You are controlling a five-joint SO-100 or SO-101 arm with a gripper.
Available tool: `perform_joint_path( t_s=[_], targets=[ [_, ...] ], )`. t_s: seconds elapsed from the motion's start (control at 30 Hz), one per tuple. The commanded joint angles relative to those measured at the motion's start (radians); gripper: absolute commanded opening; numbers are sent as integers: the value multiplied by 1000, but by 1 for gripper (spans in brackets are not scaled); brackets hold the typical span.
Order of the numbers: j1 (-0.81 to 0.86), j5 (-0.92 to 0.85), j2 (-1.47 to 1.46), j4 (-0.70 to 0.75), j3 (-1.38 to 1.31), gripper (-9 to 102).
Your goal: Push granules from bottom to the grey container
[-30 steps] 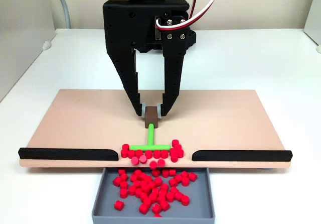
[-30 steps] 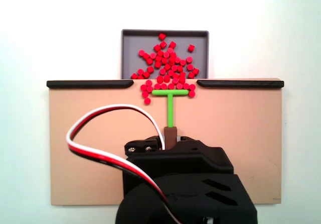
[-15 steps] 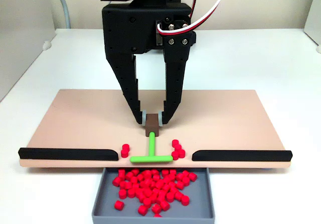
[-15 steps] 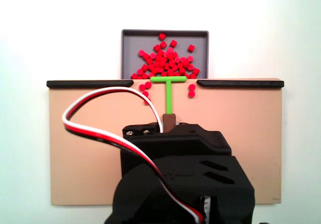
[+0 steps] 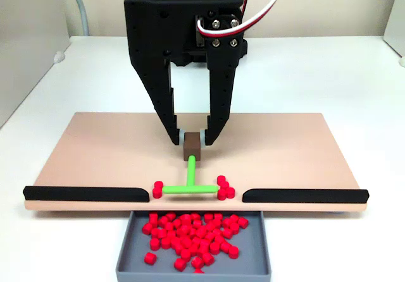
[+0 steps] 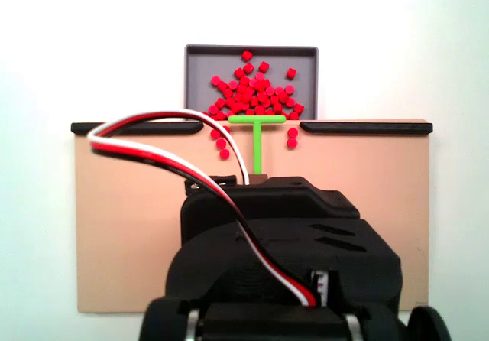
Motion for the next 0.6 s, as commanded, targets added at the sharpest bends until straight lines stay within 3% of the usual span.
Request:
perform_joint_path(
  t_s=[0.0,0.17,0.57],
  targets=[
    [20,29,118,31,-54,0],
    [35,34,238,124,-48,0],
    [35,-5,535,129,319,0]
  ],
)
